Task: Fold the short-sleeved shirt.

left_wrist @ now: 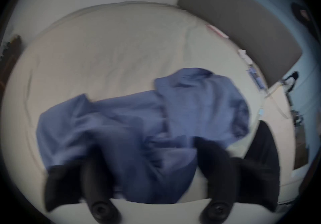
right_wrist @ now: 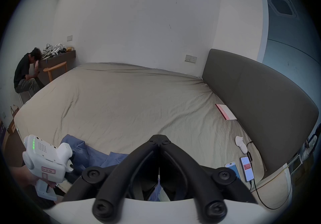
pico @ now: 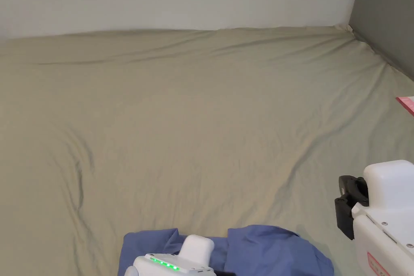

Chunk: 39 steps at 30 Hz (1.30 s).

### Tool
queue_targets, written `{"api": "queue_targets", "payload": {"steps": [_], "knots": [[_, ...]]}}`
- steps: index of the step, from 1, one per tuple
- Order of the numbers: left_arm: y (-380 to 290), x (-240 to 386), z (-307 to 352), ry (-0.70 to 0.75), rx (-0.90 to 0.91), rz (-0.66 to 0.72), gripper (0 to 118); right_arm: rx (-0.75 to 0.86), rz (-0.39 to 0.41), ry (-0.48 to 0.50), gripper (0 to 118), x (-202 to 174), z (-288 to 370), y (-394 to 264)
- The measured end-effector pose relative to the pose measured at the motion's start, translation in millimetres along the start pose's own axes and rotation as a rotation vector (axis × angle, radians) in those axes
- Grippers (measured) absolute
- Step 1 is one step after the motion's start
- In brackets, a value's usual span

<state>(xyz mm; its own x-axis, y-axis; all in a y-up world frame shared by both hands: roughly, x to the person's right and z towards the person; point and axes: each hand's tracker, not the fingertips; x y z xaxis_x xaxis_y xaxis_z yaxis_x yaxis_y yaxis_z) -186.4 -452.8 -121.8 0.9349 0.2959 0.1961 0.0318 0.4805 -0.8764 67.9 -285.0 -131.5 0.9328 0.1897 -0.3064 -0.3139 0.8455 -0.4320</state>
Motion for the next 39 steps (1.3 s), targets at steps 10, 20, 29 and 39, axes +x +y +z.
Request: {"api": "queue_targets", "payload": {"steps": [10, 20, 29, 39], "knots": [[4, -54, 114, 0.158, 0.384, 0.116, 0, 0.015, 0.007, 0.007, 2, -8, 7, 9], [-30, -78, 48, 0.291, 0.174, 0.063, 0, 0.019, 0.021, 0.008, 2, -17, 19, 12], [-13, -56, -1, 0.283, 0.108, 0.036, 0, 0.011, 0.035, 0.007, 2, -14, 19, 9], [7, -10, -27, 0.137, 0.08, -0.101, 0, -0.015, 0.02, 0.002, 2, -8, 9, 2]]}}
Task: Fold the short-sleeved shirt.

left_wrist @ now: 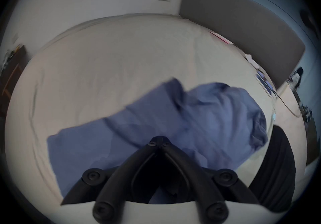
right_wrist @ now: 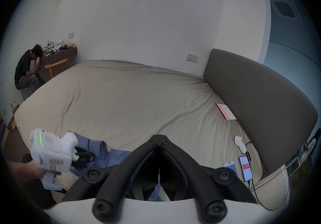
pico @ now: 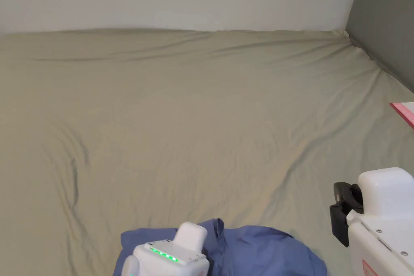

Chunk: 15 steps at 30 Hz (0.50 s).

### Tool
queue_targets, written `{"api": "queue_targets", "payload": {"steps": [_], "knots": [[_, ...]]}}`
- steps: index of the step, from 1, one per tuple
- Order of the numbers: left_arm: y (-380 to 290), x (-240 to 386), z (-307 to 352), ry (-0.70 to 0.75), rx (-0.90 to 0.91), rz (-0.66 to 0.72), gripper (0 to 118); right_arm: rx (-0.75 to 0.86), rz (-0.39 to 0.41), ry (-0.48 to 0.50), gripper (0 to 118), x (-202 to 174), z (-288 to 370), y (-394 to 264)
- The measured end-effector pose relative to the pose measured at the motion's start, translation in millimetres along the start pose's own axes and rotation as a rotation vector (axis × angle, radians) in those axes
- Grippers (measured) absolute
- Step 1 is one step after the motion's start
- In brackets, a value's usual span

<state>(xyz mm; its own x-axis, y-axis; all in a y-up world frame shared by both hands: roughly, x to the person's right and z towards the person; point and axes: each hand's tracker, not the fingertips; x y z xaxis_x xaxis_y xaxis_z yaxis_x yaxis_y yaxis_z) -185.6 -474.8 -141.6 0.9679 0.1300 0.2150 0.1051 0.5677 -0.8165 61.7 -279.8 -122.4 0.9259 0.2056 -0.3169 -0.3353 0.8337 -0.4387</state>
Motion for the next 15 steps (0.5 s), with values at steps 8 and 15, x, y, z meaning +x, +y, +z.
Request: {"api": "queue_targets", "payload": {"steps": [8, 15], "knots": [[-34, 44, 10, 0.058, 0.009, -0.135, 0, -0.006, 0.001, -0.002, 2, -3, 1, 2], [-44, 66, 27, -0.152, 0.088, -0.129, 0, -0.015, 0.001, 0.006, 2, 0, -10, -7]]}}
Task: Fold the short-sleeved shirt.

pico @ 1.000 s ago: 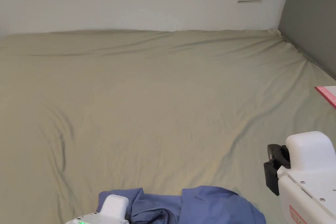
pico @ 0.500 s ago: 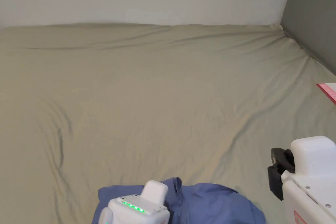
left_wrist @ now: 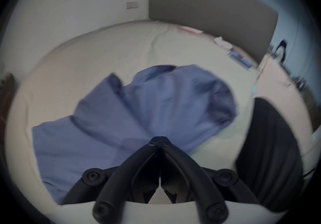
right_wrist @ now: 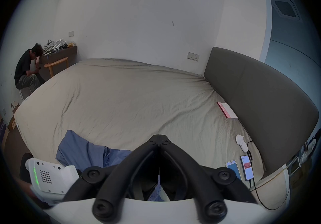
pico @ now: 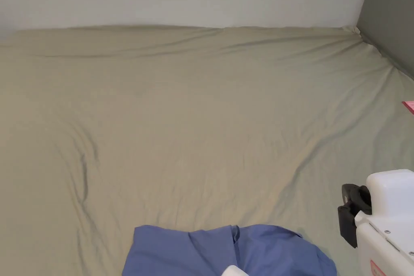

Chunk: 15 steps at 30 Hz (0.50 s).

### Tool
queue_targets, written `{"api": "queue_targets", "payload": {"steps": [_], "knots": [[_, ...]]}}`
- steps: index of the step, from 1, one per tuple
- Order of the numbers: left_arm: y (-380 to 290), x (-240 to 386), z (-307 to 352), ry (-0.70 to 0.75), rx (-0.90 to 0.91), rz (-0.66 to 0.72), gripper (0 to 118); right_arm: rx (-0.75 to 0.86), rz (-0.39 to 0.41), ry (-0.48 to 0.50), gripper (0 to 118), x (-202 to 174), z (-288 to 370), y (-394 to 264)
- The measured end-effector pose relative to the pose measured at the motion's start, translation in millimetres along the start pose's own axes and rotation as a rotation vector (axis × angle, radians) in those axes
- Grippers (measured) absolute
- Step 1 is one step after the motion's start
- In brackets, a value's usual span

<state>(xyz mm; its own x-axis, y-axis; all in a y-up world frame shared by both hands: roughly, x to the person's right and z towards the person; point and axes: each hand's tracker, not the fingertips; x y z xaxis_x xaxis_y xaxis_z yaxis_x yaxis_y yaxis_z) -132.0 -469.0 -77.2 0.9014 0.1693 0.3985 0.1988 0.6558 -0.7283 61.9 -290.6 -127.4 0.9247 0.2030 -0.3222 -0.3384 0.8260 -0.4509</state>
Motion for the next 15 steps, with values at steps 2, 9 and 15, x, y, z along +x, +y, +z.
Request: {"api": "queue_targets", "payload": {"steps": [2, 9, 15], "knots": [[10, -5, 13, -0.11, 0.035, 0.105, 0, -0.004, -0.002, 0.005, 2, -1, 0, -1], [11, -109, 83, -0.087, 0.193, 0.459, 61, 0.019, 0.016, 0.016, 2, -11, 12, 8], [-31, -205, 118, -0.085, 0.172, 0.699, 111, 0.03, 0.022, 0.026, 2, -12, 13, 9]]}}
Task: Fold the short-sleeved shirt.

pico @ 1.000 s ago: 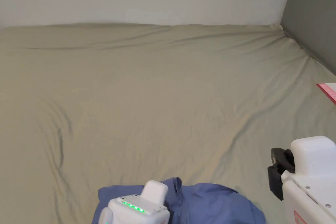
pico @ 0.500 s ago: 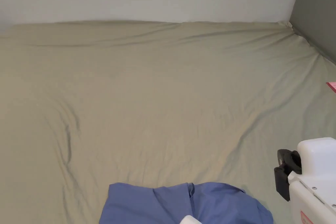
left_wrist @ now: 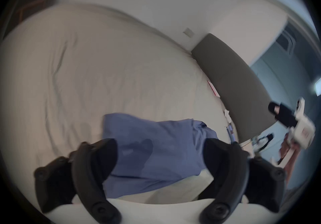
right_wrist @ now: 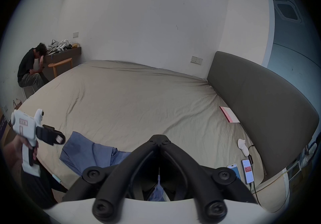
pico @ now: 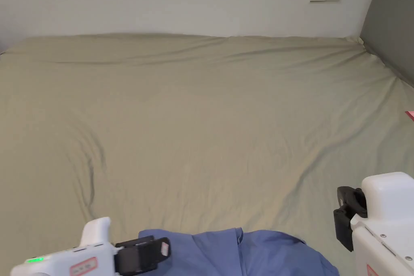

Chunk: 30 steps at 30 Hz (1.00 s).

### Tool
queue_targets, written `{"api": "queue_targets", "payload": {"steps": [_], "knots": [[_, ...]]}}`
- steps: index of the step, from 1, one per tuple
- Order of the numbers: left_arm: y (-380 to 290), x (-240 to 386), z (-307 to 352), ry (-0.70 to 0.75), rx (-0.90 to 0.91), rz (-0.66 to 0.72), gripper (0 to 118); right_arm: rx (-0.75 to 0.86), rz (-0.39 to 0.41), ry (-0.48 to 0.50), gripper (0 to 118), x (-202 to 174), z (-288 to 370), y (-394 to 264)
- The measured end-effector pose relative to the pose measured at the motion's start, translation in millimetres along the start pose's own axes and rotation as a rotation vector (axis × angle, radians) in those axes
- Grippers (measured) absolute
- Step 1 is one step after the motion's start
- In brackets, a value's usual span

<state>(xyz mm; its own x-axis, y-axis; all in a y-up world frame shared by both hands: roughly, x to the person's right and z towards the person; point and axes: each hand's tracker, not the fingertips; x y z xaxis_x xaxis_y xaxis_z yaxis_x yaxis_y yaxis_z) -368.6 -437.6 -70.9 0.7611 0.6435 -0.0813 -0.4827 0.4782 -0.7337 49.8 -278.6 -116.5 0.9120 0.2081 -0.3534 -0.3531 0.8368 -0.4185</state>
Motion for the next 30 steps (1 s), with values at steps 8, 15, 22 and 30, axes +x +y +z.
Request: {"api": "queue_targets", "payload": {"steps": [8, 15, 22, 30], "knots": [[-17, -70, -30, -0.138, -0.095, 0.306, 114, -0.018, 0.015, 0.013, 2, -12, -1, 1], [-27, -43, -64, -0.23, -0.138, 0.411, 92, -0.032, 0.042, 0.013, 2, -19, -1, 3], [-19, -18, -71, 0.167, -0.16, 0.036, 13, -0.042, 0.046, 0.017, 2, -23, -2, 6], [-14, -15, -46, 0.266, -0.13, -0.082, 12, -0.036, 0.049, 0.015, 2, -19, -1, 7]]}}
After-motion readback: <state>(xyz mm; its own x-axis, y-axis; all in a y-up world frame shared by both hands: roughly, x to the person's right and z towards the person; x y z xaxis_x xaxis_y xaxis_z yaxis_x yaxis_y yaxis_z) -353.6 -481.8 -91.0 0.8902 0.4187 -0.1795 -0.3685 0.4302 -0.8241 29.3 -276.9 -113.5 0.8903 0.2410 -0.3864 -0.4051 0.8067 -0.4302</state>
